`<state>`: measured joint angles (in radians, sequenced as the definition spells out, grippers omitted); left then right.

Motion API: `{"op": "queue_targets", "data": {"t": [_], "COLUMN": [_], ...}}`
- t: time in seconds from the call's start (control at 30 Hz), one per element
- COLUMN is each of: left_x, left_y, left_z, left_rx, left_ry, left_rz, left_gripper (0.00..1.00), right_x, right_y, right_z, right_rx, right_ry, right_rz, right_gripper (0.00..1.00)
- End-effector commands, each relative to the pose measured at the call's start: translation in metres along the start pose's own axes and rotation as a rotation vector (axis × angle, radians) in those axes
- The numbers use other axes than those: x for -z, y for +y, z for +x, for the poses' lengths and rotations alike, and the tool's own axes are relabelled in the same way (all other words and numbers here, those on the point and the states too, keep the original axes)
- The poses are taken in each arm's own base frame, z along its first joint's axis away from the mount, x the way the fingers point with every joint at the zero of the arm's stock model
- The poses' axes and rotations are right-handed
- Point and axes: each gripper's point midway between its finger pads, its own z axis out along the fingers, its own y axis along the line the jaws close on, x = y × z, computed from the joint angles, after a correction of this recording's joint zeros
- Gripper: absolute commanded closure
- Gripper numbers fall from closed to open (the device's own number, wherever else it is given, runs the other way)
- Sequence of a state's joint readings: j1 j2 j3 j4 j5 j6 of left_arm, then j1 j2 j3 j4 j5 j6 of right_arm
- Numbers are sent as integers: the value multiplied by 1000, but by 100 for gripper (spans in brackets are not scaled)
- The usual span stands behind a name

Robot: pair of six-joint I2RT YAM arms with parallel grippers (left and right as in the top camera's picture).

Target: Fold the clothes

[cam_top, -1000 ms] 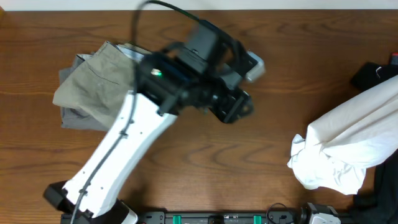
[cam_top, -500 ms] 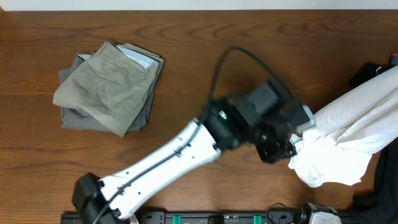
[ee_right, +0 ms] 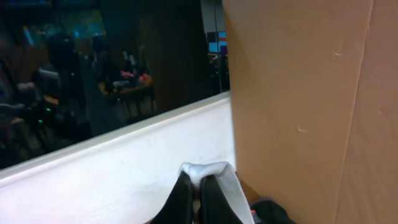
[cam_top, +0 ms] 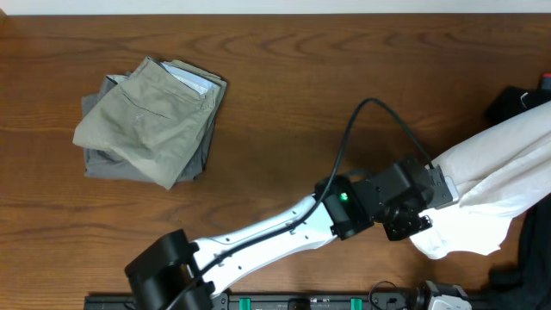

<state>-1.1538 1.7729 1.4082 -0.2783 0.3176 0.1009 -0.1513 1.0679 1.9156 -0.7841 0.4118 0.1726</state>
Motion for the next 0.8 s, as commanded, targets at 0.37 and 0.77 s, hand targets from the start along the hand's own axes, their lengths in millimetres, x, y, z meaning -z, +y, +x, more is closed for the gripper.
{"op": "queue_targets", "data": {"t": [0.37, 0.77], "left_x": [-43, -44], "left_y": [-37, -56], "left_z": [2, -17], "left_rx": [-60, -64], "left_ry": [-29, -109], "left_rz": [55, 78], "left_gripper": [38, 37], "right_x": [53, 67], "right_y": [39, 65], "right_z": [-18, -33], "right_rx": [-233, -361], "right_ry": [3, 1], "right_rz": [-333, -506], "right_gripper": [99, 99]}}
